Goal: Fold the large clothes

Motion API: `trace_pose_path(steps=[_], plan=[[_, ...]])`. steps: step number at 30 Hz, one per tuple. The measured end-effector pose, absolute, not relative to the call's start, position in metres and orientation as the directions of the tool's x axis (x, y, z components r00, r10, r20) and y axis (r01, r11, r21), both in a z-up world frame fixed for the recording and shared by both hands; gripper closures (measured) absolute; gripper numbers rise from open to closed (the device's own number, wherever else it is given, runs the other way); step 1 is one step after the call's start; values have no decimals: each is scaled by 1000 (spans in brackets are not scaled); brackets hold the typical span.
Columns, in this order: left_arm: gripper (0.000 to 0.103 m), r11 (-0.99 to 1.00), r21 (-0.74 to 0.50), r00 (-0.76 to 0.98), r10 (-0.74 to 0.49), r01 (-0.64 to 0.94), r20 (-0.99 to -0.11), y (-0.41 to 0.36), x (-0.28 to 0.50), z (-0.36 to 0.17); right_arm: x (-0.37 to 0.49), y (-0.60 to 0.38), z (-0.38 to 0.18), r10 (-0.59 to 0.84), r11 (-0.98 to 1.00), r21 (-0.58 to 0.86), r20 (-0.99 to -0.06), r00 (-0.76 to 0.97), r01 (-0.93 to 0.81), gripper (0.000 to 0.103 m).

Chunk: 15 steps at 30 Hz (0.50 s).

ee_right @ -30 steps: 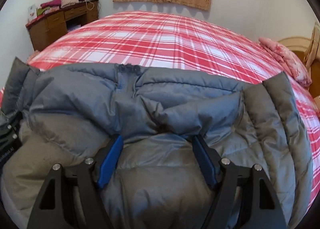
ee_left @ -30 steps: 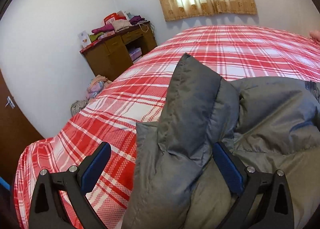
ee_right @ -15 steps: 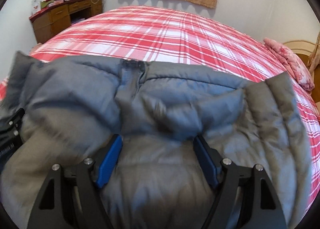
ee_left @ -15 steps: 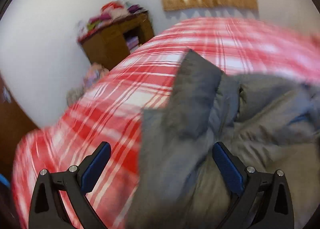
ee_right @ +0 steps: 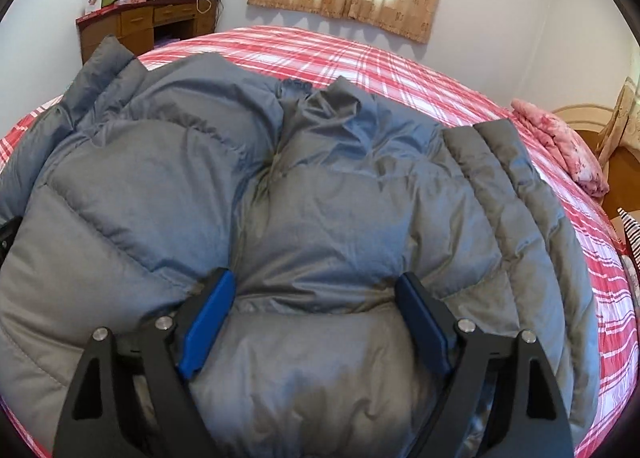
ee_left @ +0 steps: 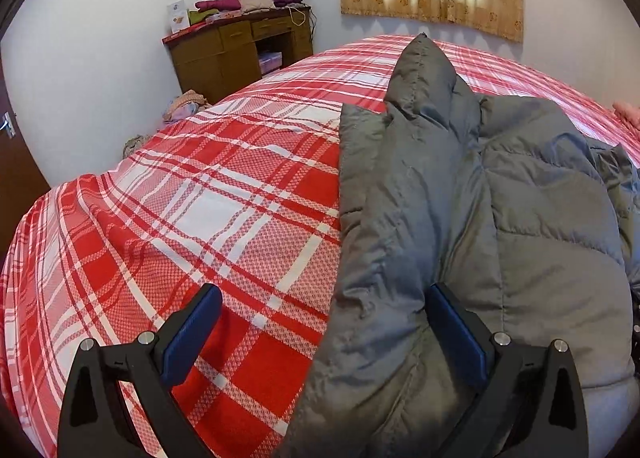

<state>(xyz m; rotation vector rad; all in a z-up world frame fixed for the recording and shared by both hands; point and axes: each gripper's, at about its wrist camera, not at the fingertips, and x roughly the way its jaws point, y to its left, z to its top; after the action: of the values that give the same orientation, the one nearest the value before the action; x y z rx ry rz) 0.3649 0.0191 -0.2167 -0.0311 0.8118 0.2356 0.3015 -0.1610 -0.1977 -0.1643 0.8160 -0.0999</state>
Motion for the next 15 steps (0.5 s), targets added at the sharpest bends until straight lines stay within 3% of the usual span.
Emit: trace_pose_path(steps=[3, 5, 10, 12, 15], plan=[[1, 976, -2, 661, 144, -216, -736, 26, 351, -213, 273, -172, -176, -109, 992, -122, -691, 715, 34, 21], [1, 976, -36, 677, 124, -217, -725, 29, 339, -211, 252, -173, -168, -133, 988, -143, -639, 758, 52, 16], [5, 972, -116, 678, 55, -204, -733, 32, 343, -223, 254, -168, -203, -168, 976, -216, -671, 722, 26, 14], [28, 982, -116, 689, 17, -146, -725, 23, 343, -221, 259, -168, -203, -171, 977, -213, -683, 710, 31, 13], [51, 987, -144, 694, -52, -75, -718, 13, 342, -221, 261, -165, -206, -188, 972, -231, -681, 708, 35, 12]])
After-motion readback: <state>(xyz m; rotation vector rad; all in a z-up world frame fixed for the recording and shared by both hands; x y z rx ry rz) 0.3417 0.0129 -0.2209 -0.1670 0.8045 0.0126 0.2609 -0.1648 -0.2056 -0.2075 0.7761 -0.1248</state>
